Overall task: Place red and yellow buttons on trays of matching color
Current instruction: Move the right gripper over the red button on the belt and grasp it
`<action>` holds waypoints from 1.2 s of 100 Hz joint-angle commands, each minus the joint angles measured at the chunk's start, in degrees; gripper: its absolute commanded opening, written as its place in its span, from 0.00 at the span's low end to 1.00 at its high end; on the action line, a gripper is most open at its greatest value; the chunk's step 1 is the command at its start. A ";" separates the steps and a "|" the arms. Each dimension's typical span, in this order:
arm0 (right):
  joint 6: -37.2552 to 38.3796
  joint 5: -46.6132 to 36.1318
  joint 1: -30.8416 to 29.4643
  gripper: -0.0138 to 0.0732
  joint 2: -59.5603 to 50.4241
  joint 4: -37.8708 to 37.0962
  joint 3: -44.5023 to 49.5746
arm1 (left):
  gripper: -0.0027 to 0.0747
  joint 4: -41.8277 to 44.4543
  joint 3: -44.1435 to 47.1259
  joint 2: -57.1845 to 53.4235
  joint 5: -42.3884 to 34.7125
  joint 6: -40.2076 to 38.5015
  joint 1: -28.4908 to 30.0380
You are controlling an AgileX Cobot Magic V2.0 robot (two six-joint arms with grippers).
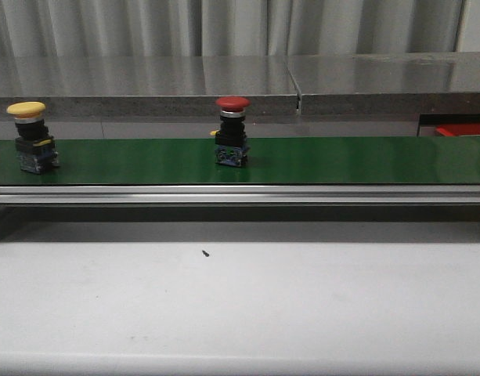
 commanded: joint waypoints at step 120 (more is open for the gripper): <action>-0.97 4.12 16.85 0.90 63.70 1.98 -46.04 | 0.01 -1.64 -1.49 0.04 -3.74 -0.08 -0.45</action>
